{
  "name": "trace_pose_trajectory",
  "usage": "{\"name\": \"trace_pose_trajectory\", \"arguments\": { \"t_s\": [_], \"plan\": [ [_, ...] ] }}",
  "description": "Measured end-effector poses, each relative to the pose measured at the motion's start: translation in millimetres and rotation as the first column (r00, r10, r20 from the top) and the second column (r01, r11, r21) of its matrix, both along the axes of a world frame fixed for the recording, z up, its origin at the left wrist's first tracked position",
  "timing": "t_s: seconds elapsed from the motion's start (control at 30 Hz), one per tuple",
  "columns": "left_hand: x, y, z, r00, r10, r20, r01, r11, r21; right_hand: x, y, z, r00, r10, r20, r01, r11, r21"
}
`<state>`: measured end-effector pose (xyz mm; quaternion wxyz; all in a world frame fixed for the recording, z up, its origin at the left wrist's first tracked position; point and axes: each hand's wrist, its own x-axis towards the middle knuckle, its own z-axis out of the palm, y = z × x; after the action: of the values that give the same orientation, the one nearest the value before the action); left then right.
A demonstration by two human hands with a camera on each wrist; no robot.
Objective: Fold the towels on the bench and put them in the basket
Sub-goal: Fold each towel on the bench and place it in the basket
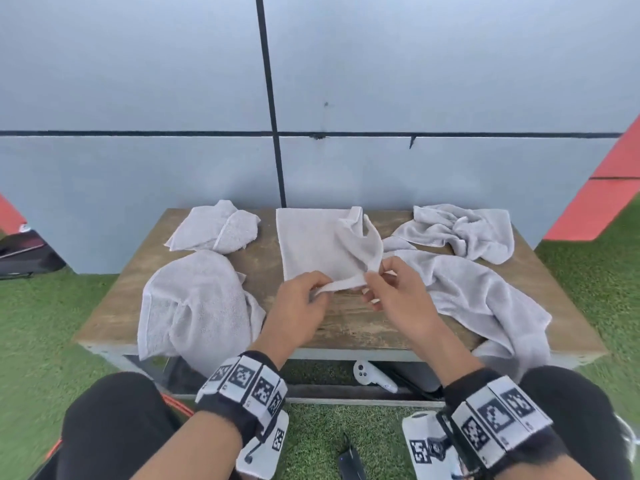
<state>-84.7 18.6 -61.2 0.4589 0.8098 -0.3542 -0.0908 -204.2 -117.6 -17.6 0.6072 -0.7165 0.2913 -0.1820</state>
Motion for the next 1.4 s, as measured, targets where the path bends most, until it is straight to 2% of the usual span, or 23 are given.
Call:
{"name": "trace_pose_trajectory", "arguments": {
  "t_s": [0.1,0.17,0.23,0.3,0.33,0.4,0.47,0.53,0.67,0.73,0.83,0.93,1.07,1.2,1.3,1.4],
  "plan": [
    [-8,12,8,0.999,-0.026,0.038,0.028,0.998,-0.056,-19,0,-8,0.994,-0.107,-0.008,0.106,0.993,-0.054],
    [-12,17,9,0.991,-0.084,0.103,0.090,0.995,-0.053,-29,1,-16,0.992,-0.129,-0.012,0.123,0.962,-0.242],
    [-19,18,9,0.977,-0.162,0.141,0.167,0.985,-0.030,-33,7,-21,0.999,-0.011,-0.043,-0.010,0.892,-0.451],
    [-26,17,13,0.965,-0.203,0.166,0.212,0.977,-0.033,-33,19,-21,0.976,0.138,-0.170,-0.212,0.783,-0.585],
    [-29,15,16,0.960,-0.214,0.181,0.225,0.974,-0.041,-31,24,-22,0.961,0.167,-0.219,-0.270,0.728,-0.631],
    [-30,14,21,0.949,-0.233,0.212,0.248,0.968,-0.044,-27,28,-20,0.965,0.149,-0.215,-0.258,0.680,-0.687],
    [-27,17,24,0.951,-0.213,0.224,0.227,0.973,-0.037,-27,26,-17,0.983,0.104,-0.149,-0.180,0.682,-0.709],
    [-20,23,24,0.964,-0.128,0.233,0.140,0.989,-0.036,-27,22,-11,0.989,0.088,-0.120,-0.147,0.689,-0.709],
    [-7,31,25,0.988,-0.027,0.155,0.041,0.995,-0.091,-28,11,1,0.997,0.032,-0.069,-0.069,0.757,-0.650],
    [-6,30,30,0.991,-0.046,0.122,0.062,0.990,-0.128,-29,8,4,0.994,0.054,-0.094,-0.102,0.769,-0.632],
    [-15,22,39,0.973,-0.166,0.160,0.188,0.974,-0.130,-31,16,4,0.983,0.156,-0.100,-0.181,0.691,-0.700],
    [-21,13,45,0.960,-0.221,0.171,0.238,0.967,-0.088,-28,20,8,0.985,0.165,-0.043,-0.141,0.646,-0.750],
    [-7,11,38,0.980,-0.157,0.120,0.165,0.985,-0.059,-23,5,10,0.995,0.099,0.027,-0.051,0.709,-0.703],
    [13,9,24,0.991,-0.118,0.067,0.118,0.993,0.003,-14,-14,4,0.988,0.134,-0.070,-0.148,0.761,-0.632],
    [25,-5,21,0.978,-0.185,0.098,0.184,0.983,0.016,-4,-23,-3,0.966,0.201,-0.164,-0.259,0.784,-0.564],
    [33,-28,23,0.959,-0.273,0.069,0.272,0.962,0.022,10,-30,-7,0.959,0.245,-0.143,-0.281,0.743,-0.607]
  ]
}}
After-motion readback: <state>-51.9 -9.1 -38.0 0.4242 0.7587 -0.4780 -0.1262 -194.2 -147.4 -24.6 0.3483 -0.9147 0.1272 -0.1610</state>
